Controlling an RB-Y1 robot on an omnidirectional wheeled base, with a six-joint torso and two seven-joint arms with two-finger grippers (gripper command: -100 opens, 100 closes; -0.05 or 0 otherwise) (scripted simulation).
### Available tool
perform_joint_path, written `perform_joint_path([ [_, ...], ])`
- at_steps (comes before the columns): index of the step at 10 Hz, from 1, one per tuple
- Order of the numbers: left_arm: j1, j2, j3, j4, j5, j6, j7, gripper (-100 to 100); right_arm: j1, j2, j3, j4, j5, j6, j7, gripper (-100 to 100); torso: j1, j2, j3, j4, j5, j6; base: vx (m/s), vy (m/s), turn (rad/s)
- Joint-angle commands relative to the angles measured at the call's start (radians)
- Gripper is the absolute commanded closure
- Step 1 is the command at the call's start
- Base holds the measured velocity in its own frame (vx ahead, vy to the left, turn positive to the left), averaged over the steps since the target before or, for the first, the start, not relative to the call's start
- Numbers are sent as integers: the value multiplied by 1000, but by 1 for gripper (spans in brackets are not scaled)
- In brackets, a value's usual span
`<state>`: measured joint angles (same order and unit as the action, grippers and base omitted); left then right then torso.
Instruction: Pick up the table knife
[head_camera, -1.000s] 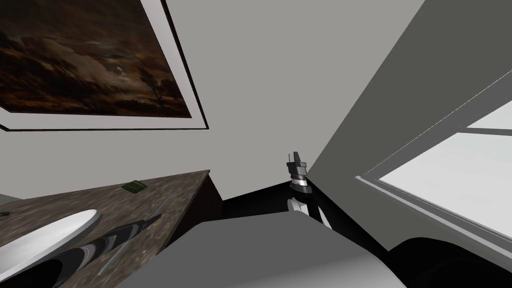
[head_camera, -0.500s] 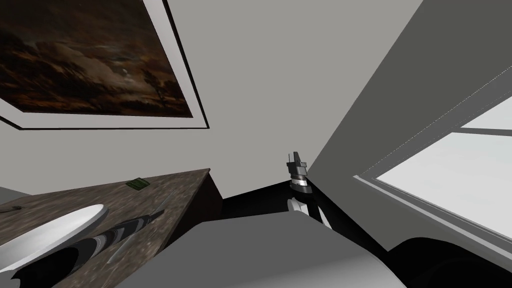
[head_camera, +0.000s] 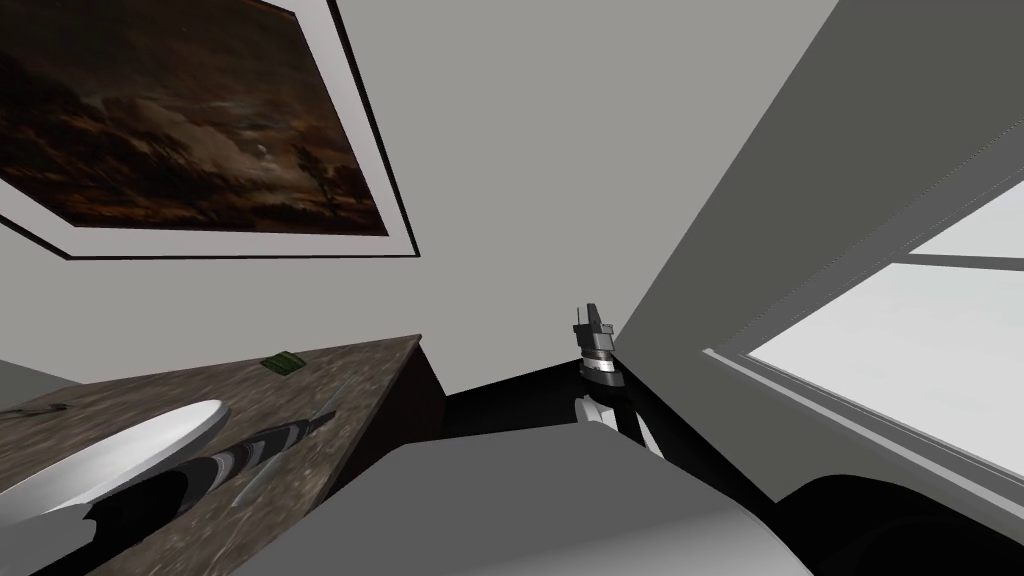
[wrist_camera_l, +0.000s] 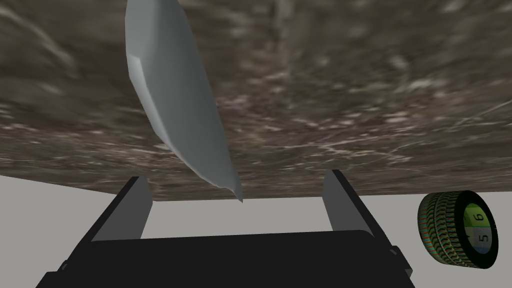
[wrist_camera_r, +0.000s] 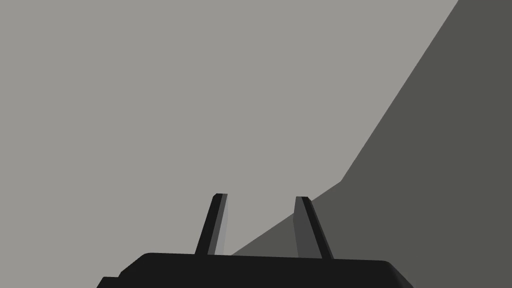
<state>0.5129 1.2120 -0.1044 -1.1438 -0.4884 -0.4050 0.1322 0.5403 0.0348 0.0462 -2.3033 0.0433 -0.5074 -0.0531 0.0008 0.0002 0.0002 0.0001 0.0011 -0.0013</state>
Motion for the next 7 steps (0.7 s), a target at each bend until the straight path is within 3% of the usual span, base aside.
perform_joint_path([
  [1,-50,-8,-27,50,-44,-22,31,-100,0,0,0,0,0,0,0,0,0,0,0,0,0,0,-33,-11,5],
  [2,-80,-8,-27,60,-44,-22,31,-100,0,0,0,0,0,0,0,0,0,0,0,0,0,0,-37,-13,7],
  [3,-113,-17,-56,107,-87,-46,61,-100,0,0,0,0,0,0,0,0,0,1,0,0,0,0,-47,-23,2],
  [4,-143,-17,-56,122,-87,-46,61,-100,0,0,0,0,0,0,0,0,0,1,0,0,1,-1,-40,-21,5],
  [5,-181,-26,-85,171,-130,-69,92,-100,0,0,0,0,0,0,0,0,0,1,0,-1,2,-1,-47,-27,5],
  [7,-227,-26,-85,184,-130,-69,92,-100,0,0,0,0,0,0,0,0,1,1,0,-2,4,-2,-29,-13,6],
])
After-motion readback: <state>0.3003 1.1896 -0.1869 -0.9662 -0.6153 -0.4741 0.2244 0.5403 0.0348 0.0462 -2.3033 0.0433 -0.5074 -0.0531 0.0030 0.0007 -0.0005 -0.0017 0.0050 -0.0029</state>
